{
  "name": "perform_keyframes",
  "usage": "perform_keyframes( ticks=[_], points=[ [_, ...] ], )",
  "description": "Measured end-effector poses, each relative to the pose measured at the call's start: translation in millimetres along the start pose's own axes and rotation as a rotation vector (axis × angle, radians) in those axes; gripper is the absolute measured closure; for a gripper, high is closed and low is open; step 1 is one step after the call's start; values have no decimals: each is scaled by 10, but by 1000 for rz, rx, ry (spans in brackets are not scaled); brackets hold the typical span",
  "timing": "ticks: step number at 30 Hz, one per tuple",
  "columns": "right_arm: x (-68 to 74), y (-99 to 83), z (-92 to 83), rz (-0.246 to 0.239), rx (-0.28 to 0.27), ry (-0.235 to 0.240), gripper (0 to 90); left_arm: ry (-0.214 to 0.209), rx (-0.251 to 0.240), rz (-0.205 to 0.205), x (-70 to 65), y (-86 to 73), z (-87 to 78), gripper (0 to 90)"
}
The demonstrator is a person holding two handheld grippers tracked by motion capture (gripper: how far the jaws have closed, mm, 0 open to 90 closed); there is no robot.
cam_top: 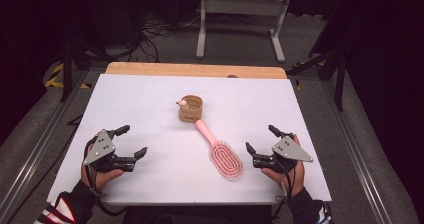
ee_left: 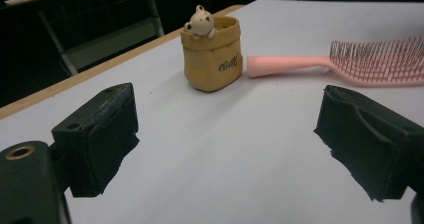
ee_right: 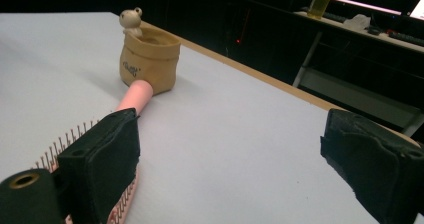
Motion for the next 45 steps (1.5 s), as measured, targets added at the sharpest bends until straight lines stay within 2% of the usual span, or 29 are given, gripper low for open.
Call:
perform_keyframes(
  ticks=[2,3,7,18,34,40,43,45],
  points=[
    [3,-26,12,-12,18,-7,97,-14,9,5,-26,-6,16,156],
    [6,-30,10,-12,22,-6,104,-12,17,21,-38,-4,24,166],
    [-2,-5,4,-8,15,-17,105,-26,34,33,-69,-22,52,190],
    [5,-15,24,-21,26,-23,110,-36,52,27,-56,-45,99,211],
    [-10,-47,58,-2,50,-33,156,-32,44,20,-54,-44,87,209],
    [-12,-50,54,-4,52,-31,159,-54,46,12,-52,-47,101,294],
    [-17,-52,55,-2,53,-30,159,-62,51,19,-61,-43,111,375],
    [-19,-51,55,-2,52,-30,158,-70,52,11,-55,-39,123,473]
  ],
)
Point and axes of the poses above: each handheld gripper's, and its own axes: z roughly forward along the jaws, y roughly out of its top, x roughly to its left, the point moved 2 cm from there along z, roughly forward along the jaws, and after that the axes turned 4 degrees about -x, right-handed, at the moved point
